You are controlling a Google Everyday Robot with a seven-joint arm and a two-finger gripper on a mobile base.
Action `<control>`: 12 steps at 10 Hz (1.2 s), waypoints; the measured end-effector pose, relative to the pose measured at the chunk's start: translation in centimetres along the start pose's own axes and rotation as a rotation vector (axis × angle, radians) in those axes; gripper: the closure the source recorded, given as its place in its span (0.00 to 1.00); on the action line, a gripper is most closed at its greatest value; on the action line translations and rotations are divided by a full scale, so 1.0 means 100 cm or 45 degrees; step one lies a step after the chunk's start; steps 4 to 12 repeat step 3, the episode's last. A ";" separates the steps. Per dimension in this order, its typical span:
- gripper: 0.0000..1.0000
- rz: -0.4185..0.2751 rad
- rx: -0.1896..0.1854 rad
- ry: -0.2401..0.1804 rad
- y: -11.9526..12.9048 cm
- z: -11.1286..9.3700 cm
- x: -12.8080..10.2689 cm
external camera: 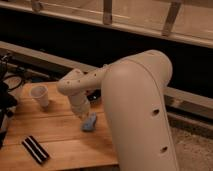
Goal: Wipe the white sponge on the table
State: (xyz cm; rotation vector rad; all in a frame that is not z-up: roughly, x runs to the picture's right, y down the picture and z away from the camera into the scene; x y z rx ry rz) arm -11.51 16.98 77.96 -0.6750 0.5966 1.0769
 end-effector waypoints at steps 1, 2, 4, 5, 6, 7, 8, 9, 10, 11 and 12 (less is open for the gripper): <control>0.84 -0.004 0.006 0.011 0.004 0.001 0.001; 0.87 -0.006 0.010 0.023 0.007 0.001 0.002; 0.87 -0.003 0.015 0.032 0.007 0.001 0.003; 0.87 -0.003 0.015 0.032 0.007 0.001 0.003; 0.87 -0.003 0.015 0.032 0.007 0.001 0.003; 0.87 -0.003 0.015 0.032 0.007 0.001 0.003; 0.87 -0.003 0.015 0.032 0.007 0.001 0.003; 0.87 -0.003 0.015 0.032 0.007 0.001 0.003; 0.87 -0.003 0.015 0.032 0.007 0.001 0.003; 0.87 -0.003 0.015 0.032 0.007 0.001 0.003; 0.87 -0.003 0.015 0.032 0.007 0.001 0.003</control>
